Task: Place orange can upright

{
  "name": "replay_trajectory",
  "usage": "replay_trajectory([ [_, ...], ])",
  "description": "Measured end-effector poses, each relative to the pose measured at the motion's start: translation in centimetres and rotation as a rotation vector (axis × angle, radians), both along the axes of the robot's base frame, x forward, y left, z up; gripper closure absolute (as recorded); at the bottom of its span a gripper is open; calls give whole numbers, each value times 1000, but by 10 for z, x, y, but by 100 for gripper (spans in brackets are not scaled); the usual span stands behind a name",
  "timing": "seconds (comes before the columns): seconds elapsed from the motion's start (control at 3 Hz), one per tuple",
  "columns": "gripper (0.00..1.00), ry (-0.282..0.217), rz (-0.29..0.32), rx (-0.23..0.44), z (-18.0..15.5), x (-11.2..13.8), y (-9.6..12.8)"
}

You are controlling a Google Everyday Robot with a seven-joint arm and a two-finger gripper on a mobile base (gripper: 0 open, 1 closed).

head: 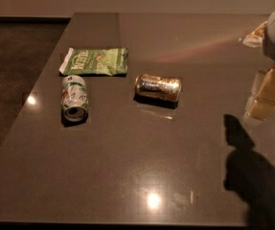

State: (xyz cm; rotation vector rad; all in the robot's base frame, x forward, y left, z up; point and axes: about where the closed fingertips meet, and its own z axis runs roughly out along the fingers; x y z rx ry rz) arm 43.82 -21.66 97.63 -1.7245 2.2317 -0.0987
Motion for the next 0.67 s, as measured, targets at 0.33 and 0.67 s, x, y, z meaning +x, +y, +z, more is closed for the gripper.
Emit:
replay_trajectory([
  [0.33,0,-1,0,0,0,0,0],
  [0.67,0,-9,16,8,6,12,19],
])
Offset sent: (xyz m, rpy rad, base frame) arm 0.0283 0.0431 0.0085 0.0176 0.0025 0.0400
